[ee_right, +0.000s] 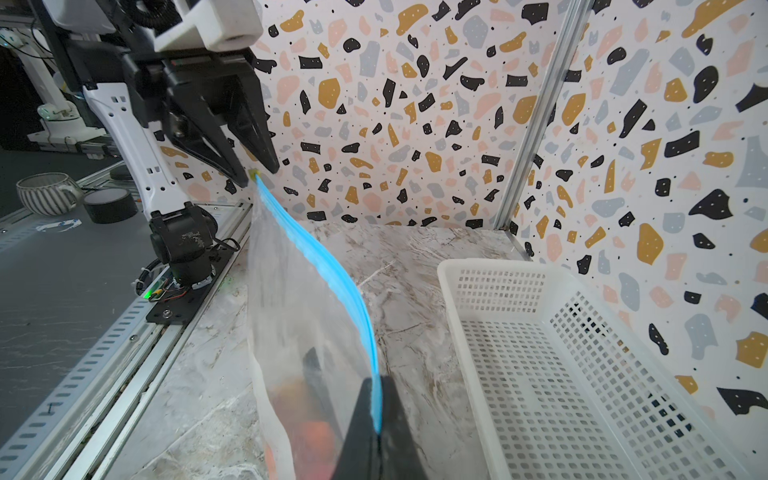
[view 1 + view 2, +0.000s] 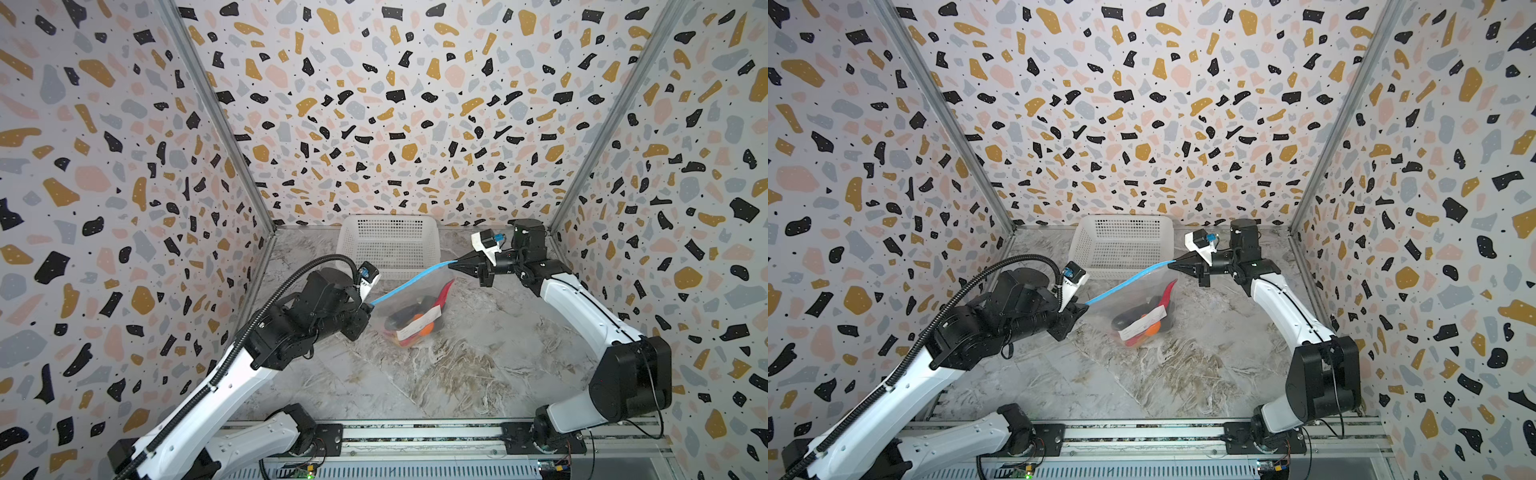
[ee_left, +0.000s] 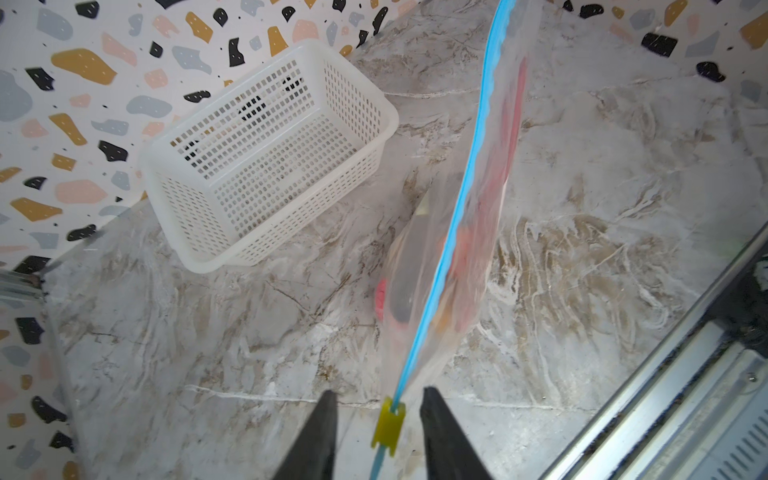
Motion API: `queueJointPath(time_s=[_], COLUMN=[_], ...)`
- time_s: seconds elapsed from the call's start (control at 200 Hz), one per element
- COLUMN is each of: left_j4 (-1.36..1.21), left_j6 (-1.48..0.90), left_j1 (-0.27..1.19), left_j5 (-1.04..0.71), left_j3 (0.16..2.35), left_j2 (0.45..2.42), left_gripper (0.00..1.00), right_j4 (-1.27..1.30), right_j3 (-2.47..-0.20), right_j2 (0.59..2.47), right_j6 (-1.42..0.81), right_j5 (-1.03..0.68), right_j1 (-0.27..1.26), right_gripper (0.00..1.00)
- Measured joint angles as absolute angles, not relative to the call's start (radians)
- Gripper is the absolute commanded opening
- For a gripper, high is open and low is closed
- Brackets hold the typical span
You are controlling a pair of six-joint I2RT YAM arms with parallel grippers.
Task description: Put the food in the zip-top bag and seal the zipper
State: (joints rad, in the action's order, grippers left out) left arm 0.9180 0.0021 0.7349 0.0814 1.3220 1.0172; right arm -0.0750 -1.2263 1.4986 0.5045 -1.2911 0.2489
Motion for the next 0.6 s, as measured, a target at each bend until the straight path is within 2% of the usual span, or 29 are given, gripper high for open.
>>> queueJointPath(time_s=[0.14,0.415,0.456,0.596], left_j4=[0.787,0.649,0.648,0.654], left_j6=[0.027,0.059,0.060,0.065], left_j1=[0.733,0.733,0.733,0.733], left_j5=[-0.038,-0.227,-0.236,-0.246], left_j3=[1.427,1.466,1.459,1.435], left_j2=[1.135,1.347,1.359,1.354], left_gripper=[0.66,0.68,0.65,0.44], right_j4=[-0.060,-0.076,-0.083,-0.102], right_j3=[-1.228,-1.302,-1.314,-1.320], right_j2=[1.513,1.559,1.565,1.567], right_j6=[0.499,0.499,0.501,0.506], right_j5=[-1.284,-1.263,-1.262,-1.259], right_j1=[0.269,0.298,0.299,0.300], right_gripper=[0.00,0.00,0.00,0.00])
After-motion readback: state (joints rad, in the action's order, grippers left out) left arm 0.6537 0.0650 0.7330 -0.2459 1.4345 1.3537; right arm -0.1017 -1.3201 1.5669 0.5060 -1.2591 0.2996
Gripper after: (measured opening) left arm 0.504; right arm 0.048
